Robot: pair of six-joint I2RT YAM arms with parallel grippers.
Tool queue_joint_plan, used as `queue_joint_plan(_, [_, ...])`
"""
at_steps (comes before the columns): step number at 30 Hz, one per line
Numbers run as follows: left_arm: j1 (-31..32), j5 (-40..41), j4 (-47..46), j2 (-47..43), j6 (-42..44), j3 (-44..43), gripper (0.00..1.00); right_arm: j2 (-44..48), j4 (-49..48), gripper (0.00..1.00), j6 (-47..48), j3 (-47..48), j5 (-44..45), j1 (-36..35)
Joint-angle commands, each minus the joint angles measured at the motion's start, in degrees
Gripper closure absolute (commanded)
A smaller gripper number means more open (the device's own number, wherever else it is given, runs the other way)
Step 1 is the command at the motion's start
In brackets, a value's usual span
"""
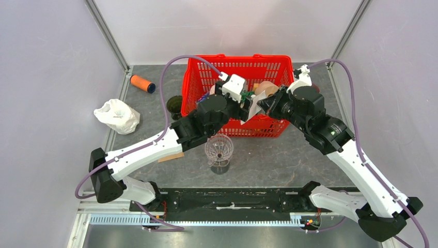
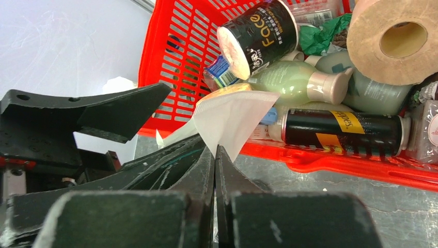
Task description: Place the coffee filter in the dripper
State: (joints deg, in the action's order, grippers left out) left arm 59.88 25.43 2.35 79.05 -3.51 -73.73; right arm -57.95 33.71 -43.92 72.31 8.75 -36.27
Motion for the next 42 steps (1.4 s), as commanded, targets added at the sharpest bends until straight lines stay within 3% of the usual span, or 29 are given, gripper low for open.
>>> queue_joint_plan(1, [0.4,0.8,-2.7,1.6,1.4,-3.1,0.2,-0.3,-1.2,1.0,4.0,3.4,-2.7,-0.4])
queue_joint_plan(8, [0.4,-6.5,0.0,1.6,-1.0,-4.0,0.31,1.0,-0.7,1.0,6.7,3.5,-4.5,-0.4])
queue_joint_plan(13, [0.4,-4.1,0.0,1.7,-1.2,-3.7,0.7,1.6,1.1,1.0,8.9,4.0,-5.1,-0.4])
queue_joint_plan(18, [0.4,-0.1,-0.7,1.5,-1.0,-3.3,0.98,0.6,7.6,1.0,11.7,6.2,-3.6,-0.4])
queue_joint_plan(24, [0.4,2.2,-0.8,0.9,-0.4,-2.8,0.98,-0.6,14.7,1.0,15.0,9.3,3.0,-0.4])
queue_joint_plan(33, [0.4,2.6,-0.7,0.5,-1.9,-2.5,0.98,-0.3,14.8,1.0,16.7,8.9,10.0,-0.4])
queue_joint_plan(38, [0.4,3.6,-1.1,1.0,-7.7,-3.2,0.98,0.0,7.4,0.91,14.0,4.7,8.5,-0.4])
queue_joint_plan(42, [0.4,5.6,-0.7,1.3,-12.3,-4.0,0.98,-0.5,1.4,0.7,12.0,2.2,7.3,-0.4])
